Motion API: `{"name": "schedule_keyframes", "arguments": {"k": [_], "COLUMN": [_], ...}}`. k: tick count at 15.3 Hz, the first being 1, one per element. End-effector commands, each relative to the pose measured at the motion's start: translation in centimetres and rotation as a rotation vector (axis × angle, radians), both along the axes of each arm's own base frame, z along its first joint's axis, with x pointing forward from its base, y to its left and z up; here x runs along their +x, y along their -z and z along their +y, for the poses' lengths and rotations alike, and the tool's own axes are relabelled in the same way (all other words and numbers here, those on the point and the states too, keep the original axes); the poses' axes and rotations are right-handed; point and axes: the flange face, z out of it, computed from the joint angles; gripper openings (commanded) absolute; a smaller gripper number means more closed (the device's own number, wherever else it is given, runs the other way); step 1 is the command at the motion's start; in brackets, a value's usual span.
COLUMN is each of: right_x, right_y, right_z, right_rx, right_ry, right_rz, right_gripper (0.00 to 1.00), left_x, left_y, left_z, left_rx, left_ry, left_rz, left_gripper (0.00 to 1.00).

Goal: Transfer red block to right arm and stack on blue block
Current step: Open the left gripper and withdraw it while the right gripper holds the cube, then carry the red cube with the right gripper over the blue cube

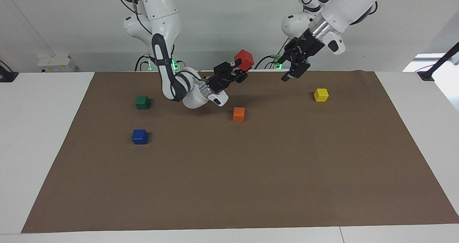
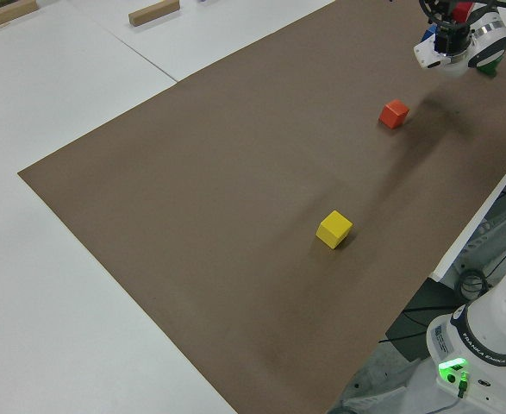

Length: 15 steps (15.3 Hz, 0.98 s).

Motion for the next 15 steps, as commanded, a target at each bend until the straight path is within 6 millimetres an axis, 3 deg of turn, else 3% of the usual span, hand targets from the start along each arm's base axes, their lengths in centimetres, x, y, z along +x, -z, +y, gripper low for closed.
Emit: {"name": "schedule_keyframes", "arguments": {"k": [1,4,7,10,12,15], "right_x": [1.9,3.7,4.3,4.7,4.9,5.0], "right_y": [-3.7,-8.3,-14.1,-17.8,-19.6,-20.7], "right_z": [-2.2,-6.0,-9.7,-13.2,-15.4,-17.3], "right_rx": [-0.133,-0.288,-0.457,-0.598,-0.782,-1.010], "right_ry": [-0.031,-0.082,-0.117,-0.164,-0.173,-0.204], "right_rz": [0.017,0.062,0.112,0.116,0.112,0.084], "right_gripper": [0.00,0.00,0.00,0.00,0.00,0.00], "left_x": [1.1,4.6,7.5,9.2,9.7,8.6], "left_y": [1.6,3.8,3.5,1.6,-0.1,-0.3], "left_z": [3.9,7.9,11.0,15.1,15.7,14.5], "left_rx": [0.177,0.373,0.585,0.636,0.636,0.583], "left_ry": [0.265,0.526,0.820,1.079,1.257,1.305], "left_rz": [-0.124,-0.184,-0.246,-0.260,-0.230,-0.170], "left_gripper": [1.00,1.00,1.00,1.00,1.00,1.00]}}
